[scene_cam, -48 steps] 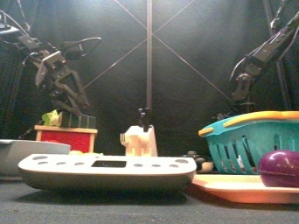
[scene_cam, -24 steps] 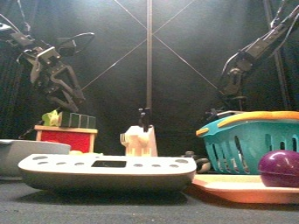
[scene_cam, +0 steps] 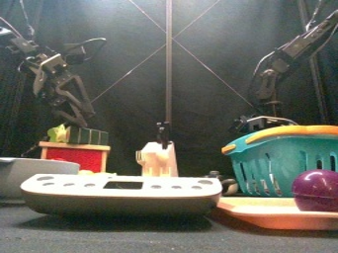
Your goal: Pick up and place green screw in plate
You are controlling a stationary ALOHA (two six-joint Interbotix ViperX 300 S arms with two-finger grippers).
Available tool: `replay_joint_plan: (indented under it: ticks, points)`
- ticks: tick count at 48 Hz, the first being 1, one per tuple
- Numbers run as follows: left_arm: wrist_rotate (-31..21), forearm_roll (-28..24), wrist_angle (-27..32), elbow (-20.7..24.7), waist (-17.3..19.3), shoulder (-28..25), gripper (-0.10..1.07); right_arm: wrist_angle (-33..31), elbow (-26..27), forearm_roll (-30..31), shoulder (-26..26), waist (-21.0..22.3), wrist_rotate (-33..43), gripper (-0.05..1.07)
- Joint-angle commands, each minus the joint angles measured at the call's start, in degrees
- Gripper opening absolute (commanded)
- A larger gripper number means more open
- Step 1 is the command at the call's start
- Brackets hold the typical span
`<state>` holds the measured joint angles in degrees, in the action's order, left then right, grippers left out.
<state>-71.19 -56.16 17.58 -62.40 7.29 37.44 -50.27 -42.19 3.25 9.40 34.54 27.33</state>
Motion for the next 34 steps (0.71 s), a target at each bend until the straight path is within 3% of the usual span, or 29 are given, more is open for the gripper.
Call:
replay_joint_plan:
  ticks: [1, 34]
  points:
    - [0.0, 0.09, -0.18, 0.7, 0.18, 0.0, 0.99, 1.76, 0.35, -0.18, 0.44, 0.0, 0.0, 0.77]
    - [0.0, 2.02, -0.09, 0.79, 0.53, 0.0, 0.99, 5.63, -1.14, 0.7, -6.06, 0.44, -0.44, 0.77]
